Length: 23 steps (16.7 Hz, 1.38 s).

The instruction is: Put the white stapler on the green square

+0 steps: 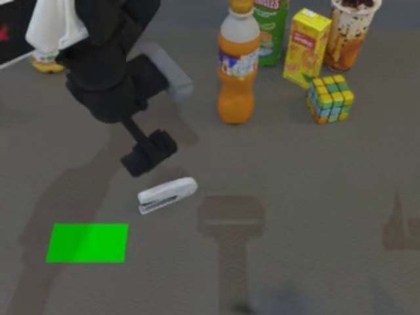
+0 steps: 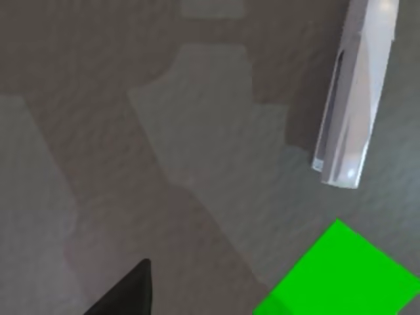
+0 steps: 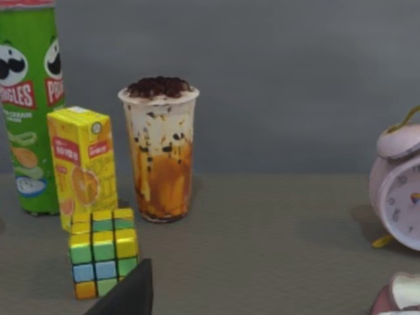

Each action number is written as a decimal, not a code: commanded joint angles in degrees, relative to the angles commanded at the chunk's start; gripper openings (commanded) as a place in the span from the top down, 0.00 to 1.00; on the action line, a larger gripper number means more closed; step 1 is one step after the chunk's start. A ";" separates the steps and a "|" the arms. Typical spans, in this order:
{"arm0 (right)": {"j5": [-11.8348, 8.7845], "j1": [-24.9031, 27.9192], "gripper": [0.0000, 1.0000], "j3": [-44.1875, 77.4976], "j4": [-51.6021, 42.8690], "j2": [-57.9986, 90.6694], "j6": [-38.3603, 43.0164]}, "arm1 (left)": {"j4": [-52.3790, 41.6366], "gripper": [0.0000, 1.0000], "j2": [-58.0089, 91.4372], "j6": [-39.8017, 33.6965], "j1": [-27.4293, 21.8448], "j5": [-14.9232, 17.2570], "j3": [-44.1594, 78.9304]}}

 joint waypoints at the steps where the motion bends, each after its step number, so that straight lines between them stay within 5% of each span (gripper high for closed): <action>1: 0.00 0.00 0.00 0.00 0.00 0.00 0.00 | -2.02 0.00 3.59 0.97 -0.91 0.01 3.10; 12: 0.00 0.00 0.00 0.00 0.00 0.00 0.00 | -7.50 0.00 13.54 3.85 -3.37 0.03 12.14; 23: 0.00 0.00 0.00 0.00 0.00 0.00 0.00 | 12.23 0.00 19.83 4.19 -3.41 0.09 -1.36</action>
